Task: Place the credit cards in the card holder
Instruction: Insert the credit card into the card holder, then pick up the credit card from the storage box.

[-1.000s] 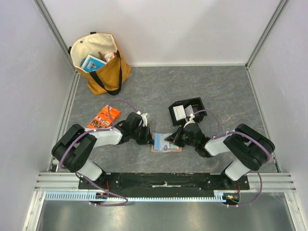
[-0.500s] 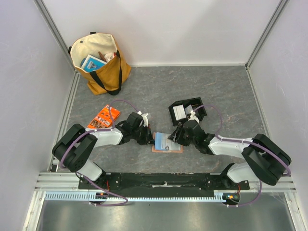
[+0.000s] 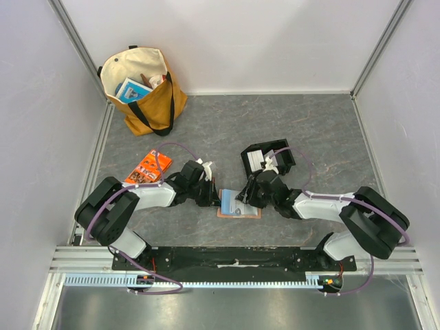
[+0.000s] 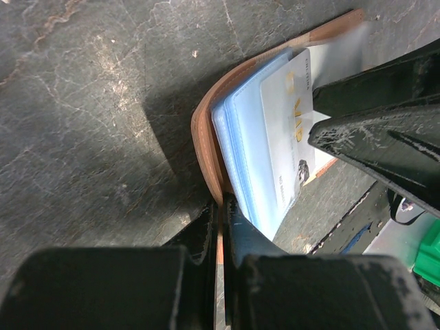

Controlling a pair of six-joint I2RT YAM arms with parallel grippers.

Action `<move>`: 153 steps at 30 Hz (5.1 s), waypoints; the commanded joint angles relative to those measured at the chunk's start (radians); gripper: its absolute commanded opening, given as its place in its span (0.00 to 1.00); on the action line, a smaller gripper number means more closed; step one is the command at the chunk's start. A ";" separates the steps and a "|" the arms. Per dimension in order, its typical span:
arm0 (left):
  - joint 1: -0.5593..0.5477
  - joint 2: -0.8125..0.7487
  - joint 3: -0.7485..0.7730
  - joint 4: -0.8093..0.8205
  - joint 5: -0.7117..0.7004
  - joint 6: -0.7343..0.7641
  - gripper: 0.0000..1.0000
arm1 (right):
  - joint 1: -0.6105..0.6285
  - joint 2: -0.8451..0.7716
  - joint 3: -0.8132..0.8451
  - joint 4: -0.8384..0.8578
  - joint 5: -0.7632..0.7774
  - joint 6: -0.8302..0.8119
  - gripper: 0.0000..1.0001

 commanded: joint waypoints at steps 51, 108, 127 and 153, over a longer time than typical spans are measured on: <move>-0.011 0.036 -0.053 -0.121 -0.122 0.008 0.02 | 0.084 0.111 0.078 0.003 -0.187 0.208 0.49; -0.011 -0.108 -0.006 -0.214 -0.115 0.039 0.02 | -0.474 0.306 0.623 -0.327 -0.279 -0.459 0.88; -0.013 -0.085 -0.006 -0.210 -0.110 0.045 0.02 | -0.506 0.294 0.617 -0.304 -0.380 -0.423 0.80; -0.010 -0.066 0.005 -0.209 -0.104 0.042 0.02 | -0.509 0.309 0.603 -0.307 -0.443 -0.421 0.75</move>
